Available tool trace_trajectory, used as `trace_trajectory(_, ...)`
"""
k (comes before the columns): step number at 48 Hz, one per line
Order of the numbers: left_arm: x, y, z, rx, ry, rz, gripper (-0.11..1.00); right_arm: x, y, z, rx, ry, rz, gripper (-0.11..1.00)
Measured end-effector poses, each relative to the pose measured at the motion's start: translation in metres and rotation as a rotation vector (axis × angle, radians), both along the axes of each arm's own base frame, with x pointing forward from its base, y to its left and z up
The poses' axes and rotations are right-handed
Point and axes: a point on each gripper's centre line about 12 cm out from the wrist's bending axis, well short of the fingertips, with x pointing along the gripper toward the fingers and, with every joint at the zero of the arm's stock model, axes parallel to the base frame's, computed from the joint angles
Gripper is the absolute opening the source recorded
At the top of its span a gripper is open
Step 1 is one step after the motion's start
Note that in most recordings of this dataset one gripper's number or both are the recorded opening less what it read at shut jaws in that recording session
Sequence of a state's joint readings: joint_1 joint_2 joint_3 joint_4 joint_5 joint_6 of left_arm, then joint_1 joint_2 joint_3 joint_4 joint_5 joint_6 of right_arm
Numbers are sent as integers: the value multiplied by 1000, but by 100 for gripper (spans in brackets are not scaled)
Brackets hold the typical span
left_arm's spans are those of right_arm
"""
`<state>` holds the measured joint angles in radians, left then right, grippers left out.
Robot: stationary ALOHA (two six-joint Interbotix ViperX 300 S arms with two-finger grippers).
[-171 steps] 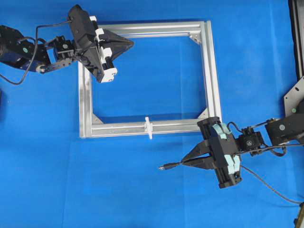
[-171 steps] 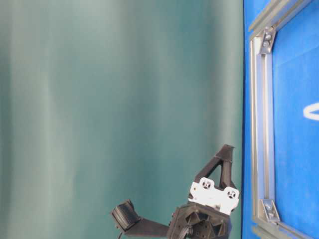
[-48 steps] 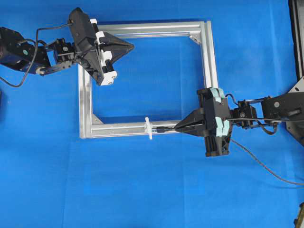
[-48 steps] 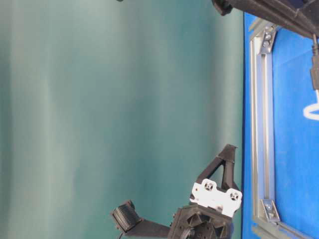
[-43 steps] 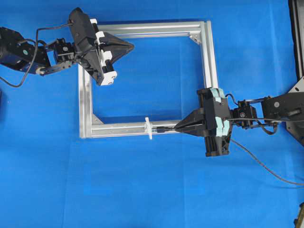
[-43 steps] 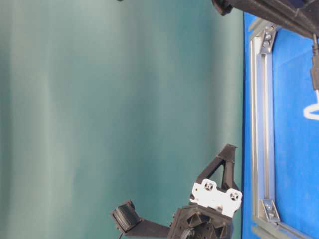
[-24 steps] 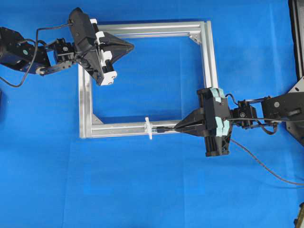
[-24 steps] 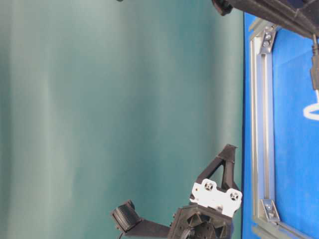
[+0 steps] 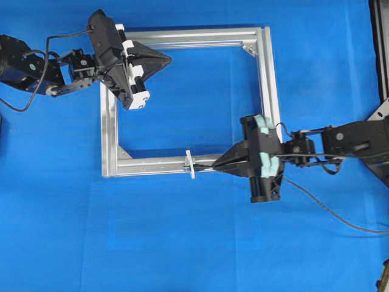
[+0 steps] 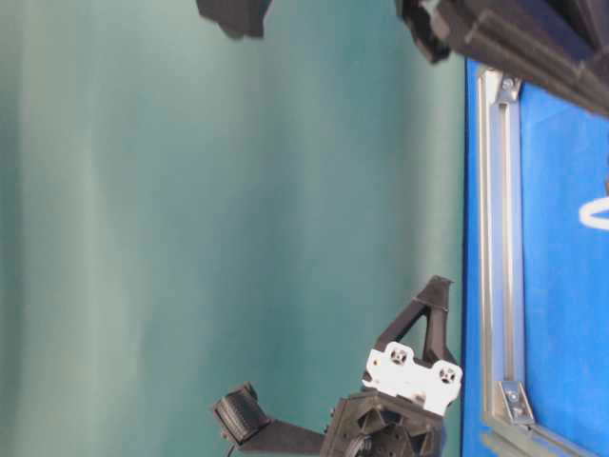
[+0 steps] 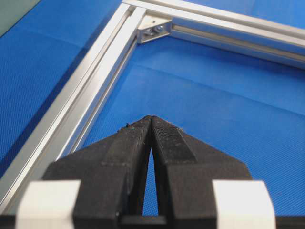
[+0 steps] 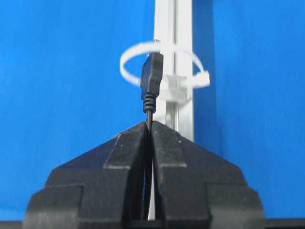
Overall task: Insert the wire through the string loop located in the center.
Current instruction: 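Push the USB plug through the white zip-tie loop with the right gripper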
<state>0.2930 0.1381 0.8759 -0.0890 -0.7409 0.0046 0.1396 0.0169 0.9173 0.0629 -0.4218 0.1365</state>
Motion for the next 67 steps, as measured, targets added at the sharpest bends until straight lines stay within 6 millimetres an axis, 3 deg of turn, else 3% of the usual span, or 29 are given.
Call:
trace_trajectory(18,0,0,0,0,-1,0,0,36,3,-4,0,-15,-4,-3)
trace_trajectory(42,3,-7,0,-8,-3,-19,0,40,3,-7,-1,-11,-6,-3)
trace_trajectory(53,8,-40,0,-9,0,-106,0,41,3,-7,-3,-13,-4,-3)
trace_trajectory(67,7,-102,3,-10,3,-275,0,40,3,-8,-3,-10,-4,-3)
